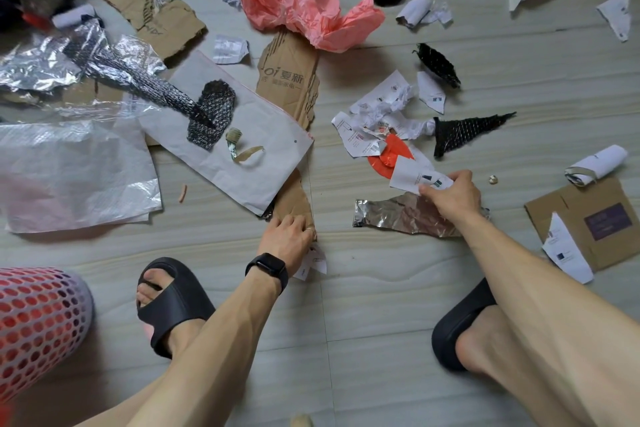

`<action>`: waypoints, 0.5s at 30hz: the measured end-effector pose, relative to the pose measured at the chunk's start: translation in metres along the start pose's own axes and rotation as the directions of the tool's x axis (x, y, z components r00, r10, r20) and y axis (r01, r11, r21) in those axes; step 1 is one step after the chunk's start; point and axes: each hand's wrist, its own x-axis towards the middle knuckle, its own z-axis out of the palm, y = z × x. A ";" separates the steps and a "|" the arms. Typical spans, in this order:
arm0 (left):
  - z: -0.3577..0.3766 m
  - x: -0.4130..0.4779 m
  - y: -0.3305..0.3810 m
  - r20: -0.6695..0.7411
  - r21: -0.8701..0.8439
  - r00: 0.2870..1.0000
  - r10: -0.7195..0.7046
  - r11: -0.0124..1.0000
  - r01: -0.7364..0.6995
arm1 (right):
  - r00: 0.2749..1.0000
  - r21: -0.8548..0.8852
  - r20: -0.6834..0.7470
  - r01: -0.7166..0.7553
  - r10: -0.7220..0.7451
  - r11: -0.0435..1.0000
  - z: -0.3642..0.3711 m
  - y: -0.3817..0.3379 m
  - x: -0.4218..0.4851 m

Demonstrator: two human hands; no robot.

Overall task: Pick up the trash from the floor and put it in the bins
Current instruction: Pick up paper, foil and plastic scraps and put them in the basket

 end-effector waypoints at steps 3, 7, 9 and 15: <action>0.000 0.000 0.000 -0.005 0.009 1.000 -0.002 1.000 0.002 | 0.999 -0.018 0.032 0.025 -0.025 1.000 0.005 -0.003 -0.001; -0.001 0.001 0.000 0.013 0.018 1.000 -0.008 1.000 0.008 | 0.993 -0.025 0.045 0.110 -0.109 0.994 0.009 -0.003 -0.005; -0.003 0.001 0.000 0.031 0.023 0.999 -0.006 1.000 0.005 | 0.987 0.009 0.022 0.160 -0.161 0.987 0.009 -0.002 -0.010; -0.023 -0.010 -0.013 0.028 -0.056 0.996 -0.080 0.995 0.081 | 0.987 0.283 -0.118 0.139 -0.110 0.949 0.000 -0.014 -0.047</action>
